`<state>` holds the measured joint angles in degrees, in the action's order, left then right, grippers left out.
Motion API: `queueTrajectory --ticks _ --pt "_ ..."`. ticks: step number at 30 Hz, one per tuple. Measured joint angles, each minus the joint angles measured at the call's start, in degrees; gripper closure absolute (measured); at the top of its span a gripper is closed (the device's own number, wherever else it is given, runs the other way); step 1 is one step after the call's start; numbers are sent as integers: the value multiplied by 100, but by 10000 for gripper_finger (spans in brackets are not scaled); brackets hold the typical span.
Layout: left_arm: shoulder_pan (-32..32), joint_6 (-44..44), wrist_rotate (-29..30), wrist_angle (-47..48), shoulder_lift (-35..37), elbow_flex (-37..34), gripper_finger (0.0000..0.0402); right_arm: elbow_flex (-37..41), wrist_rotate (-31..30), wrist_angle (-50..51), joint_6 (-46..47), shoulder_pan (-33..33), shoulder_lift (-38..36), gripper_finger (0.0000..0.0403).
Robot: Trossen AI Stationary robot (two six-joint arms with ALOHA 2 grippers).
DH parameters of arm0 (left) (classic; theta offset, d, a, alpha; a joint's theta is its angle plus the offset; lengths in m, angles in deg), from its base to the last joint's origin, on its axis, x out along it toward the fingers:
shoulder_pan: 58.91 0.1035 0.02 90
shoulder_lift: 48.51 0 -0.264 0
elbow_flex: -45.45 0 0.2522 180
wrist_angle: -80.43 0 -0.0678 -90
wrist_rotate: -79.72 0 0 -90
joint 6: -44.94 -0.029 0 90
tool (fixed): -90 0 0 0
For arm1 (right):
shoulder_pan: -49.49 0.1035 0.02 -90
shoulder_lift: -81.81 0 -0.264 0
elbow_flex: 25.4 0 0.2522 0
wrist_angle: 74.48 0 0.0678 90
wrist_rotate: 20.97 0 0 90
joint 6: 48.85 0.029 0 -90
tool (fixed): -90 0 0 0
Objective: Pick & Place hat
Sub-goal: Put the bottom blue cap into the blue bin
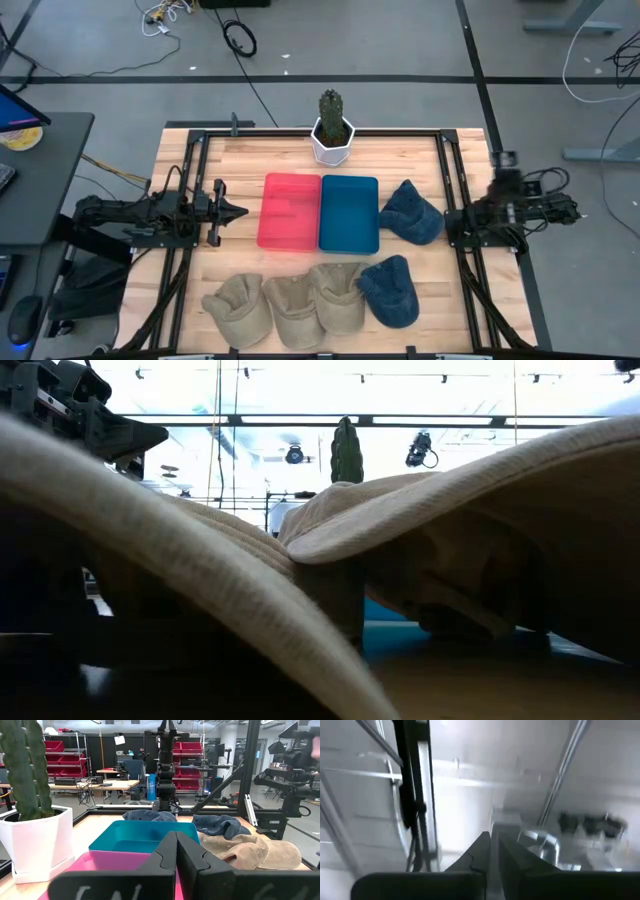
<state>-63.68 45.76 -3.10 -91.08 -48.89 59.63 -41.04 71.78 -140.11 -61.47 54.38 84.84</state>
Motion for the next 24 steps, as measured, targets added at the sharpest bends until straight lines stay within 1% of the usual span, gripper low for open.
queueTrajectory --ticks 2,4,6,9,11,14,20,22,24 --pt "-2 -1 1 0 1 -2 399 -209 246 -407 -412 0 1 366" --pt "-2 0 2 -1 2 -1 399 -588 682 -577 -715 0 -1 366" --pt "-2 0 0 0 2 -2 399 -1102 1094 -429 -917 0 17 366" --pt "-1 -1 0 -1 2 0 399 -2011 1226 194 -1259 0 193 366" --pt "-1 0 1 -2 2 0 399 -2677 1083 727 -1514 0 382 366" --pt "0 0 0 -2 1 -2 399 -3735 756 1585 -1748 0 860 366" --pt "-1 -1 2 -1 1 -1 399 -6021 43 3615 -1821 0 2235 366" --pt "0 0 2 -2 0 0 399 -6912 -301 4543 -1796 -1 2763 366" --pt "0 0 0 0 0 0 399 -7884 -762 5778 -1876 0 3278 366"
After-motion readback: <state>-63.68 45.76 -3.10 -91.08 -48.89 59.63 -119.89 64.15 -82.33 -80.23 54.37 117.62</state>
